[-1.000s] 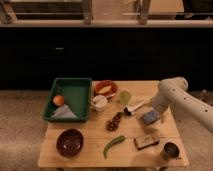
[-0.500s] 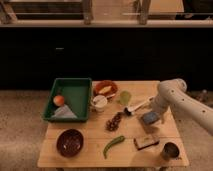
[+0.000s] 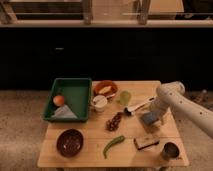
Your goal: Place sponge in plastic cup
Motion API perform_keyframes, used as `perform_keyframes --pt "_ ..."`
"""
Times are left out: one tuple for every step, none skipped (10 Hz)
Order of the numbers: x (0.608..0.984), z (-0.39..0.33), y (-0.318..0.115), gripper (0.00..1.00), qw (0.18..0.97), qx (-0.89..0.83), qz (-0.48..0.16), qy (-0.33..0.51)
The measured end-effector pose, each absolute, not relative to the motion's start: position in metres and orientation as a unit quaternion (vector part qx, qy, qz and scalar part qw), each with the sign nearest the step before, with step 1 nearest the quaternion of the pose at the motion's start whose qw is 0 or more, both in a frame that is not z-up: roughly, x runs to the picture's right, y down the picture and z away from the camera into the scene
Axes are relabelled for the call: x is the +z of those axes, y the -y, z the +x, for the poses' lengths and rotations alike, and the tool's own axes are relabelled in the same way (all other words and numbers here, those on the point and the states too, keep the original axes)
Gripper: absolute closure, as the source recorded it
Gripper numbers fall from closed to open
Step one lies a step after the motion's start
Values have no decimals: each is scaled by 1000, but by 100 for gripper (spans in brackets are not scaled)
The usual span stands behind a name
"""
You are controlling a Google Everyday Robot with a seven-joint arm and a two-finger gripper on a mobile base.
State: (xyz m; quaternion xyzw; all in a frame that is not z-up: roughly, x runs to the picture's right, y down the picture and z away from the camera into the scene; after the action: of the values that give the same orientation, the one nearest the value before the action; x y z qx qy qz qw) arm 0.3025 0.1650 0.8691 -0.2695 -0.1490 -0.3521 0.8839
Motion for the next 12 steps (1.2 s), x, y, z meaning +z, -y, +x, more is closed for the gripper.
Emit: perform_keyframes --pt "871 305 -166 20 889 -342 -271 142" --pt "872 307 -166 20 891 -337 -271 139" --pt "875 309 -168 20 892 -333 -274 135" --pt "877 309 -170 22 892 -331 -276 133" --pt "879 309 -170 30 892 -331 -278 132" --pt "880 309 -171 38 892 -330 -279 132" --pt "880 311 -172 48 893 -329 -280 131" --pt "881 312 -174 59 893 -327 -281 131" --pt "881 313 -174 68 893 -325 -281 131" --pt "881 312 -173 80 894 -322 -281 133" --pt "880 312 -173 91 895 -321 -279 135" --pt "879 313 -172 97 896 -321 -277 136"
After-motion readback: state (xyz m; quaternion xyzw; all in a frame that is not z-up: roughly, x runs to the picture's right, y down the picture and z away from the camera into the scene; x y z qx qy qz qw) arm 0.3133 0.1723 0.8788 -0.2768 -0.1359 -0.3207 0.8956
